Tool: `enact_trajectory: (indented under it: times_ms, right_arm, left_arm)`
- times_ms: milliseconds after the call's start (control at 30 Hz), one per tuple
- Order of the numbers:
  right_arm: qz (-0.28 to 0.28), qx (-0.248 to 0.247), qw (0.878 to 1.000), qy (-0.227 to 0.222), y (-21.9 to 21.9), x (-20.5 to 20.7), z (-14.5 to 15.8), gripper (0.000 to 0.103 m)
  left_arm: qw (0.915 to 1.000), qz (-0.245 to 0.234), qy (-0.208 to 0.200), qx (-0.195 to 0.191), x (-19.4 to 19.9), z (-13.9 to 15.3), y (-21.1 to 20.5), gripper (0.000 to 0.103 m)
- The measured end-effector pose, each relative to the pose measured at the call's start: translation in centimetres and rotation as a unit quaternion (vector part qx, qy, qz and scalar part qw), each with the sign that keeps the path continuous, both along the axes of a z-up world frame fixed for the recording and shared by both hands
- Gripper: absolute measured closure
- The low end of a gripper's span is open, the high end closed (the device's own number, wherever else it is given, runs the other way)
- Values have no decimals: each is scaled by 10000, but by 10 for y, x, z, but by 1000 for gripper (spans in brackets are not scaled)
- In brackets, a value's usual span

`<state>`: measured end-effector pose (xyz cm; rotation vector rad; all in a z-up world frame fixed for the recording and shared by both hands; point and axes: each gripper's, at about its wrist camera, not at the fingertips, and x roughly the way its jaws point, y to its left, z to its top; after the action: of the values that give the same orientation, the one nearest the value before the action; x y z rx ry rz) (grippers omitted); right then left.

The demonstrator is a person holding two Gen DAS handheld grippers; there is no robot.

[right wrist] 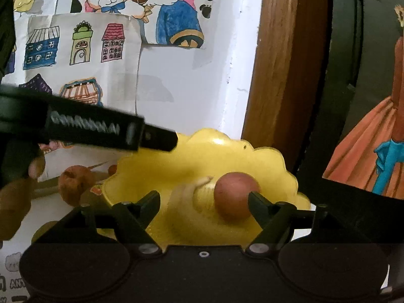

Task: Organize fruits
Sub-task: 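Lift and carry the apple with the right tool while the left tool carries the banana to the yellow bowl, then open the right gripper over the bowl while the left gripper releases the banana into it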

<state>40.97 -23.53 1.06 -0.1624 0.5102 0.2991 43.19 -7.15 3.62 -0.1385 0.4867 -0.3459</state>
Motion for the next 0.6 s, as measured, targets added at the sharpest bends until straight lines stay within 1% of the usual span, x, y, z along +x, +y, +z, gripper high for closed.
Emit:
enact_trajectory:
  times_ms: [33,100,167,333,400,600]
  right_arm:
    - [-10,26,10000,-23,-2,-2,1,22]
    - [-35,76,9999,-88,-4,-9,2,18]
    - [-27,116,9999,-115,-6,-14,3,17]
    - [-85,233,9991,-329,-7,-32,11,15]
    - [-92,308,9984,-467,-8,-43,17,11]
    - [-157,373,9941,-1006,-8,-85,36,1]
  left_arm:
    - [10000,2,-18,-15,-1,2,0,40]
    - [10000,40,-75,-37,-7,5,2,29]
    - [9998,82,-174,-33,-14,8,4,21]
    - [9992,153,-372,19,-34,18,8,14]
    - [9987,187,-468,24,-45,24,11,9]
    - [9966,269,-773,-19,-79,39,22,0]
